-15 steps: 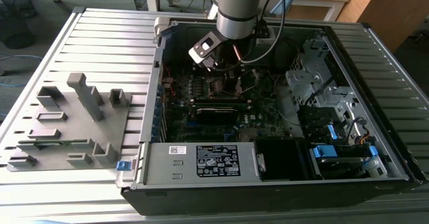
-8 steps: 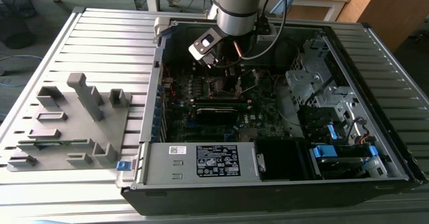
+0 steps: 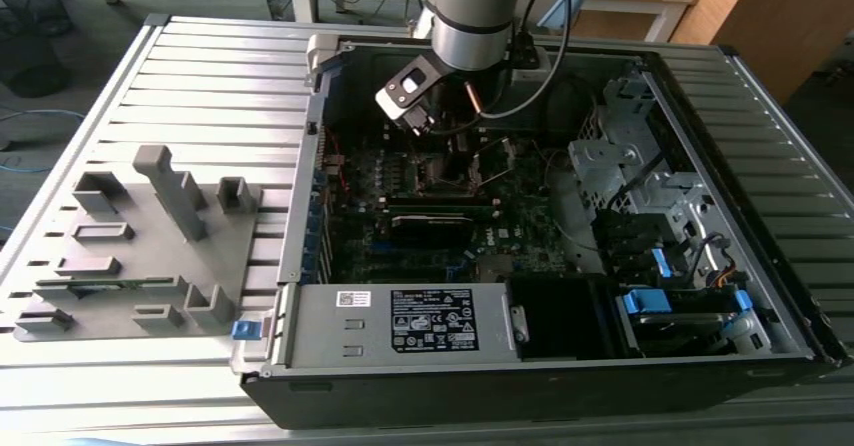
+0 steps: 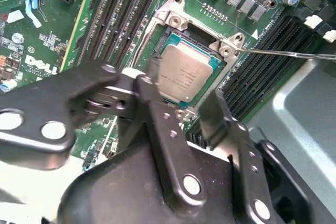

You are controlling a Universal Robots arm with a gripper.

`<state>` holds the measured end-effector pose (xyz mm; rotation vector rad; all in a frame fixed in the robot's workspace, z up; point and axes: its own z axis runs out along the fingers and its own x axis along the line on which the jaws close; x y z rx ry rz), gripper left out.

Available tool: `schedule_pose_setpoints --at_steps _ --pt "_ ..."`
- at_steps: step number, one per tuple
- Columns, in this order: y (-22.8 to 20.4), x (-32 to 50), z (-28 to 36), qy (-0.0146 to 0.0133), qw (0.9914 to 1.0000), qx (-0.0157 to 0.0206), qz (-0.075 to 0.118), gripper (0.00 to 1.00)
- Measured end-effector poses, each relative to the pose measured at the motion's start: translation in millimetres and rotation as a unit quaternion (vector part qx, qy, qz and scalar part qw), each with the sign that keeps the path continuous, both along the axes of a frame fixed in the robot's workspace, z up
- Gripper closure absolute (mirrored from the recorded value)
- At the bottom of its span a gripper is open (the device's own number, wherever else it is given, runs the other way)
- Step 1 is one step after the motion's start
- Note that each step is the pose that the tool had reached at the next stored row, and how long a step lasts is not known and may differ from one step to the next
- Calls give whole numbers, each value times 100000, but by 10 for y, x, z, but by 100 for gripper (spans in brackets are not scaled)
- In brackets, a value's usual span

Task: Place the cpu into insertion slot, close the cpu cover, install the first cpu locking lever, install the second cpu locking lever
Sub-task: 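Place the cpu into insertion slot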

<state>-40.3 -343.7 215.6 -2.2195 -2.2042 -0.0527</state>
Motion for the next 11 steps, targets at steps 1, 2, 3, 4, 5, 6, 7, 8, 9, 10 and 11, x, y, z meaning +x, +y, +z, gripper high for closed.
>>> schedule_pose_setpoints --at_steps 1,2,3,4,5,6,7,8,9,10,11 --pt "0 0 0 -2 100000 2 2 40" --pt "0 0 1 -1 100000 2 0 47" --pt "0 0 1 0 100000 0 -1 53" --pt "0 0 1 0 100000 1 1 53" --pt "0 0 2 0 100000 2 1 58" --pt "0 0 2 -1 100000 2 2 64" --pt "0 0 3 -1 100000 1 2 64" --pt "0 0 3 0 100000 2 1 70" --pt "0 0 3 -2 100000 2 2 76" --pt "0 0 4 -3 100000 3 1 76" --pt "0 0 4 0 100000 0 0 82"
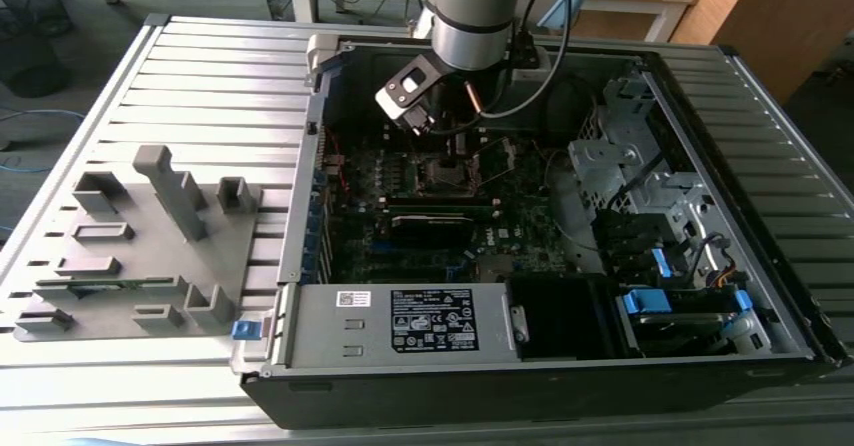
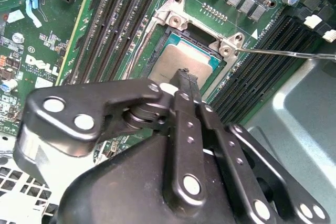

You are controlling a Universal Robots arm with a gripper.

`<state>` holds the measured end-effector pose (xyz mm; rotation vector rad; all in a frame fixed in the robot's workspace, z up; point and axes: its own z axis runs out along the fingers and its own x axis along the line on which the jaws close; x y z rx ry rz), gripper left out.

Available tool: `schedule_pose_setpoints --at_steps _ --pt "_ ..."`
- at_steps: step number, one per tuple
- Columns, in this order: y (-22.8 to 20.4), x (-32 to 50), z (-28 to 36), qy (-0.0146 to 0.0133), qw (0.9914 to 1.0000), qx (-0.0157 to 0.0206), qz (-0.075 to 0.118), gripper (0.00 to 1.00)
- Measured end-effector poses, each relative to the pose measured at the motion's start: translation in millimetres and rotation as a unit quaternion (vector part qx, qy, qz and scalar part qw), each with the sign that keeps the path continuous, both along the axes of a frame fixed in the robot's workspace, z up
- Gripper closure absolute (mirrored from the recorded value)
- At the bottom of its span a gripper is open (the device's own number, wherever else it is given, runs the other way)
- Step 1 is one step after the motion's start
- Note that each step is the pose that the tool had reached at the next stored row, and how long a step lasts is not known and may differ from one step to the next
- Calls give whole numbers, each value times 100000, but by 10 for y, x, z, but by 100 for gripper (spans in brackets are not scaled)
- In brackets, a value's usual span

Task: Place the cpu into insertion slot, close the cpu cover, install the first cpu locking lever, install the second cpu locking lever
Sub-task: 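Place the cpu into insertion slot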

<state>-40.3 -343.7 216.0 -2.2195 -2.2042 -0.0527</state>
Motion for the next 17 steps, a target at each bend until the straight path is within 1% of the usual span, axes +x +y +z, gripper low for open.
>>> schedule_pose_setpoints --at_steps 1,3,11,15,17 --pt "0 0 0 0 100000 3 0 88" --pt "0 0 1 -2 100000 4 2 90" --pt "0 0 0 1 100000 0 3 90" --pt "0 0 -44 1 100000 19 2 90" --pt "0 0 -52 5 100000 44 -1 90"
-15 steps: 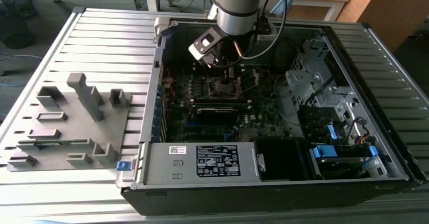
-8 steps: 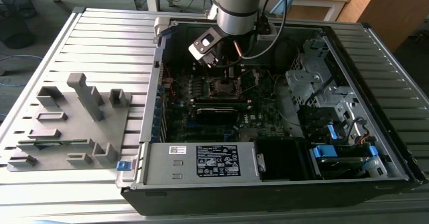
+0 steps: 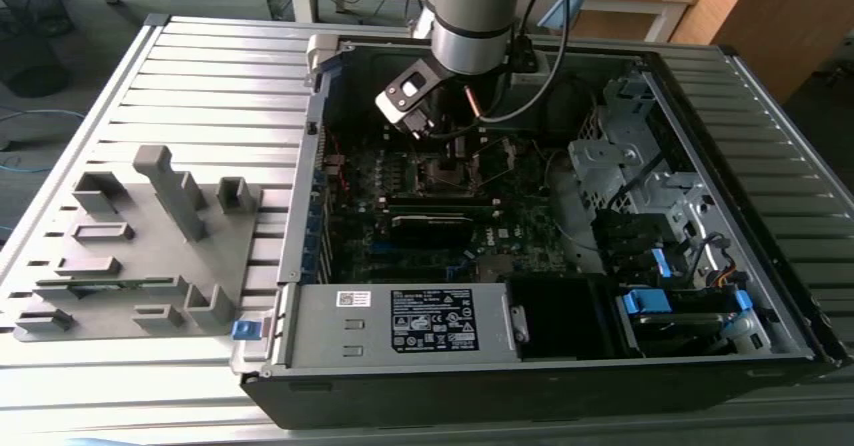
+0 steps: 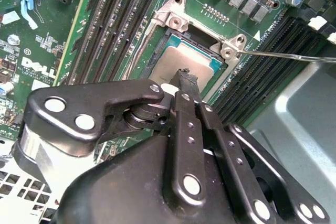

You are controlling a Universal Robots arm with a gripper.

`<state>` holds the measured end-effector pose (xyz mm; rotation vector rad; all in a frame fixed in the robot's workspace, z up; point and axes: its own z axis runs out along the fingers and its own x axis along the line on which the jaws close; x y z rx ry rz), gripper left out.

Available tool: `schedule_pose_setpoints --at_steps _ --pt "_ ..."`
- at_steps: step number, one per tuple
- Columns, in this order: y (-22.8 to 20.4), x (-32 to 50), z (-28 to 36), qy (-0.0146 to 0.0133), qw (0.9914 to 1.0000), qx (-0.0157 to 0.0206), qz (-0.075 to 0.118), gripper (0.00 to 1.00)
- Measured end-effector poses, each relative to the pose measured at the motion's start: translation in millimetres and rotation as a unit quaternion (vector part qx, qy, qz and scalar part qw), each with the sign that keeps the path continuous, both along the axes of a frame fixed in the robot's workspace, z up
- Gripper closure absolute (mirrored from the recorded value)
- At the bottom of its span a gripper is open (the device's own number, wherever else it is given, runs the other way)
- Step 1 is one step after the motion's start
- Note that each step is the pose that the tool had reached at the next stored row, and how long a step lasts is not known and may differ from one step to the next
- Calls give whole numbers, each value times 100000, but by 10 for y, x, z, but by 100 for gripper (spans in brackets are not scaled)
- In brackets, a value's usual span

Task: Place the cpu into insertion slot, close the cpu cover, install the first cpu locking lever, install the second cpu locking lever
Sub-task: 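Place the cpu into insertion slot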

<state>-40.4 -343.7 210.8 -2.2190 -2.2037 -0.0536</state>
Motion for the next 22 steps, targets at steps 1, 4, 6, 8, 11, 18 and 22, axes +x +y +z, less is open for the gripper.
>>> schedule_pose_setpoints --at_steps 1,4,6,8,11,18,22 --pt "1 0 -1 1 100000 0 -2 90" --pt "25 1 -4 -6 100000 15 6 90" --pt "25 1 -13 -11 100000 26 10 90" --pt "26 0 -24 -6 100000 14 195 90" --pt "26 0 -38 -4 99996 -25 882 90" --pt "26 1 -58 -16 99986 -7 1681 90" --pt "26 0 -82 -4 99986 -25 1683 90"
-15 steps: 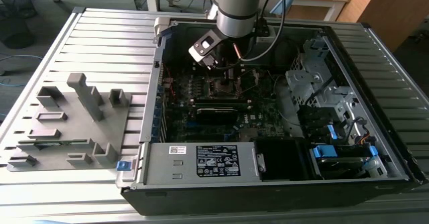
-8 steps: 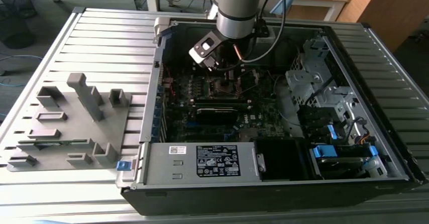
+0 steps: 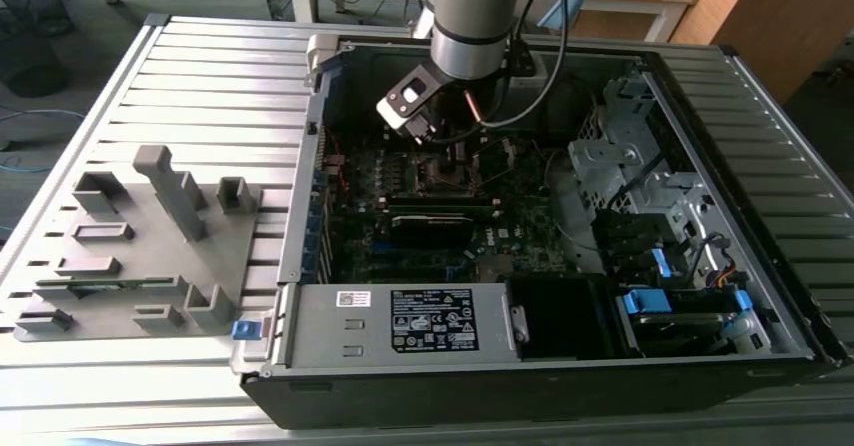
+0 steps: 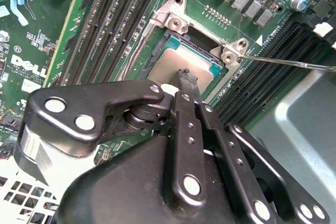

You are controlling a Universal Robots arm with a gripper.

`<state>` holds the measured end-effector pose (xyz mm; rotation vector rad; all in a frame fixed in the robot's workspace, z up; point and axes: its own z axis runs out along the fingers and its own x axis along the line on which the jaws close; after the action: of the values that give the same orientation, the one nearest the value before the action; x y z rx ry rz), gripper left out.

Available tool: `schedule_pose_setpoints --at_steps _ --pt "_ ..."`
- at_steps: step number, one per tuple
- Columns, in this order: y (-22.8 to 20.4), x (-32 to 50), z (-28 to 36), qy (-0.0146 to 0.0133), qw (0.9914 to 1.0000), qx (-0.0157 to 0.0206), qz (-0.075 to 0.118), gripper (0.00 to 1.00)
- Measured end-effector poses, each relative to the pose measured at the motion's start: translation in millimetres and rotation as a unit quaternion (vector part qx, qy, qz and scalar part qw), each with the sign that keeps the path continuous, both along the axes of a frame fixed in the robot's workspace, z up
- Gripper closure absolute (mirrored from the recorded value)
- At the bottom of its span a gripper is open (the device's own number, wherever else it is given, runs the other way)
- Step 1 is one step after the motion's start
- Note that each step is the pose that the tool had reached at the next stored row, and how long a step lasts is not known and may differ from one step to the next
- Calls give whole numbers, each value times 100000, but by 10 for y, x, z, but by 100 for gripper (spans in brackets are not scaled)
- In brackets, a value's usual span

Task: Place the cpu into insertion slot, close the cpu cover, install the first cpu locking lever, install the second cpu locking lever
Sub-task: 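Place the cpu into insertion slot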

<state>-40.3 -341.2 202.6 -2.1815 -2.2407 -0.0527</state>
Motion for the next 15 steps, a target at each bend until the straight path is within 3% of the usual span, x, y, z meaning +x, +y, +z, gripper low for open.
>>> schedule_pose_setpoints --at_steps 15 --pt "0 0 -30 4 100000 -10 0 90"
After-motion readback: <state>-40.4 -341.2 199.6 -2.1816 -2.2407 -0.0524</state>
